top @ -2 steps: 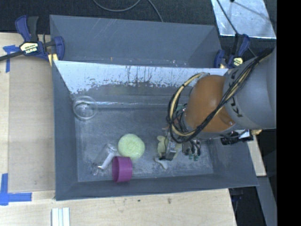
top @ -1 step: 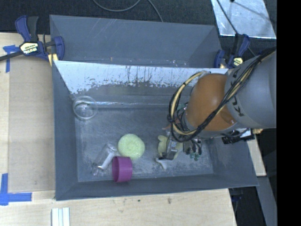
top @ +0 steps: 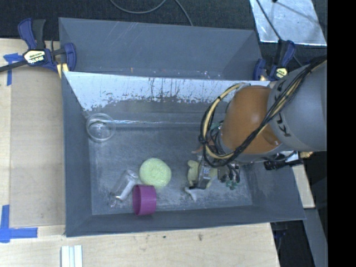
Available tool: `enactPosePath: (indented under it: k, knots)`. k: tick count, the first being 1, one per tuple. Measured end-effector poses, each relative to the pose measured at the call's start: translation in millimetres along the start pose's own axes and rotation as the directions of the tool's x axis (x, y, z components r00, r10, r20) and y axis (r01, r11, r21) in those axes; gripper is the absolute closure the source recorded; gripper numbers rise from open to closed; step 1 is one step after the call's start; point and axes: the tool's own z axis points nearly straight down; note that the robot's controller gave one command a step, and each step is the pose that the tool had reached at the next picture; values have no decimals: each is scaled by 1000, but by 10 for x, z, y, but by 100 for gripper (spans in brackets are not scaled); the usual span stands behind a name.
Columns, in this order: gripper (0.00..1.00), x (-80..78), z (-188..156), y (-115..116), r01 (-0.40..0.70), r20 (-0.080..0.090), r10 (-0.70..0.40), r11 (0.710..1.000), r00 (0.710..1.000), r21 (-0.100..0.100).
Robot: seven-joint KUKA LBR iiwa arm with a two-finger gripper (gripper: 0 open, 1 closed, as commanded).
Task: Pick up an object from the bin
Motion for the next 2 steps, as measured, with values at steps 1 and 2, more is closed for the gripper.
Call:
enactPosePath:
  k: [1,2]
  knots:
    - [100,15,-181,-3,0,-6,0,1000,1000,1]
    - [100,-5,-359,-2,0,0,0,1000,1000,0]
